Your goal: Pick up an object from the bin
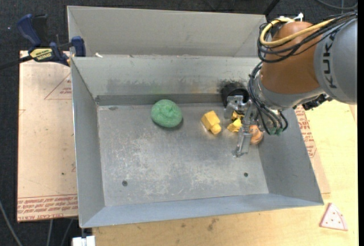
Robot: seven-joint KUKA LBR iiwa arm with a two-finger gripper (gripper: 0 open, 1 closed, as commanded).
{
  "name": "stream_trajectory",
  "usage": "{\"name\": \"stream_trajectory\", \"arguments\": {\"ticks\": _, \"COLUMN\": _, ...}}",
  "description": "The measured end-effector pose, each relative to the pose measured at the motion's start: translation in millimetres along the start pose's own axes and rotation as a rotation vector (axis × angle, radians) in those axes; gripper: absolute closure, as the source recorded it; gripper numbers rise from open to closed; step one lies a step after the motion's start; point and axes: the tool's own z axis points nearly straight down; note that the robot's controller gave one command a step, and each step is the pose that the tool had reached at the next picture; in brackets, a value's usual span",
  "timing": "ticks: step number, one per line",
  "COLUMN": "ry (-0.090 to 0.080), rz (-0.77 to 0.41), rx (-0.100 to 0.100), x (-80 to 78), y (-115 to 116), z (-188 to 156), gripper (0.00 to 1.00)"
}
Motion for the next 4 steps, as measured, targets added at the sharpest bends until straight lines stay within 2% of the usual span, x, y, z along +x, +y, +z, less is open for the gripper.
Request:
{"name": "stream_trajectory", "arguments": {"ticks": 1, "ry": 0.001, "rz": 0.112, "rx": 0.001, "x": -21.6, "y": -1.2, "z": 17.6, "gripper": 0.0}}
{"name": "stream_trajectory", "arguments": {"ticks": 2, "ry": 0.002, "rz": 0.128, "rx": 0.001, "x": -26.9, "y": 14.2, "z": 43.8, "gripper": 0.0}}
{"name": "stream_trajectory", "arguments": {"ticks": 3, "ry": 0.001, "rz": 0.066, "rx": 0.0, "x": -47.7, "y": 25.4, "z": 69.9, "gripper": 0.0}}
{"name": "stream_trajectory", "arguments": {"ticks": 4, "ry": -0.001, "rz": 0.113, "rx": 0.0, "x": -51.4, "y": 26.9, "z": 74.7, "gripper": 0.0}}
